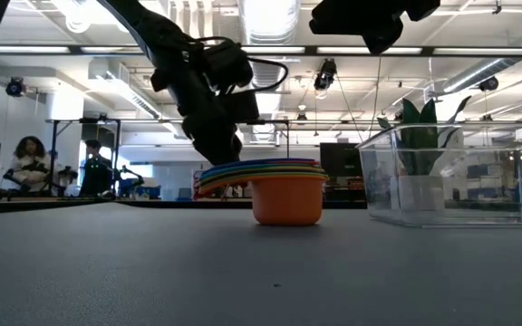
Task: Nest measuring cups in basket
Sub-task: Adjust the stacked measuring cups
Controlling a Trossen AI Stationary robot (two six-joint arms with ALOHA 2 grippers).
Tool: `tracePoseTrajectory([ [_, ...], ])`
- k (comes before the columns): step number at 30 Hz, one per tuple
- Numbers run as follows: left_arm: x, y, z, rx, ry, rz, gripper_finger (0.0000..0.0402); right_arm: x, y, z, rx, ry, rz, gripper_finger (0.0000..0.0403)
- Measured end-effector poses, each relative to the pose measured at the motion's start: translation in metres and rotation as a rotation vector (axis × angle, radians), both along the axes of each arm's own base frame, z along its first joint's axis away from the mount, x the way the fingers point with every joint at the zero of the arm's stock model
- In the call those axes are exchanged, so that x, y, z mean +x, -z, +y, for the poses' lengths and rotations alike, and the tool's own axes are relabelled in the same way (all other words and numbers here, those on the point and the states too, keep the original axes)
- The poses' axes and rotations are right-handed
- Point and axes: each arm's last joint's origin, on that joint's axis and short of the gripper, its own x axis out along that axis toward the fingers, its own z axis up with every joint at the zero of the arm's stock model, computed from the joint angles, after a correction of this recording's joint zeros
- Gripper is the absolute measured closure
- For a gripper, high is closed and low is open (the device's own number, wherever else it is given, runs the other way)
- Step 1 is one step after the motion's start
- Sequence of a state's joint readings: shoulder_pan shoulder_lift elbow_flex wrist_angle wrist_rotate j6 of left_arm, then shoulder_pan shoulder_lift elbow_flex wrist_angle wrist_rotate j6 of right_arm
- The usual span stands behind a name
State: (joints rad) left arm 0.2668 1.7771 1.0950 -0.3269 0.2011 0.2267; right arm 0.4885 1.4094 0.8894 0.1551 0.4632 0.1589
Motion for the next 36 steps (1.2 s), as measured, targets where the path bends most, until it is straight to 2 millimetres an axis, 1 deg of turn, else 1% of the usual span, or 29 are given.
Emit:
tracePoseTrajectory([
  [7, -0.002, 0.003, -0.015, -0.02, 0.031, 0.062, 0.0171, -0.001, 0.0, 0.001, -0.002, -0.003, 0.003, 0.0335],
  [12, -0.002, 0.004, -0.03, -0.028, 0.073, 0.095, 0.0171, -0.001, 0.001, 0.001, -0.005, -0.005, 0.008, 0.0335],
  [17, 0.0, 0.0, -0.043, -0.032, 0.104, 0.109, 0.0171, -0.002, 0.002, 0.001, -0.014, -0.005, 0.024, 0.0335],
  [21, 0.0, -0.005, -0.045, -0.035, 0.108, 0.147, 0.0171, -0.002, 0.002, 0.001, -0.009, -0.002, 0.027, 0.0335],
  [24, -0.002, -0.012, -0.044, -0.004, 0.086, 0.18, 0.0171, -0.003, 0.003, 0.001, -0.005, -0.002, 0.034, 0.0335],
  [28, -0.005, -0.027, -0.044, 0.018, 0.07, 0.164, 0.0171, -0.005, 0.004, 0.005, 0.0, -0.01, 0.042, 0.0335],
  [31, -0.01, -0.04, -0.051, 0.015, 0.072, 0.145, 0.0171, -0.006, 0.002, 0.009, 0.019, -0.021, 0.023, 0.0335],
  [34, -0.017, -0.054, -0.062, 0.034, 0.062, 0.103, 0.0171, -0.008, -0.006, 0.014, 0.043, -0.036, -0.01, 0.0335],
  [36, -0.019, -0.059, -0.071, 0.033, 0.05, 0.078, 0.0171, -0.009, -0.013, 0.018, 0.034, -0.049, -0.023, 0.0335],
])
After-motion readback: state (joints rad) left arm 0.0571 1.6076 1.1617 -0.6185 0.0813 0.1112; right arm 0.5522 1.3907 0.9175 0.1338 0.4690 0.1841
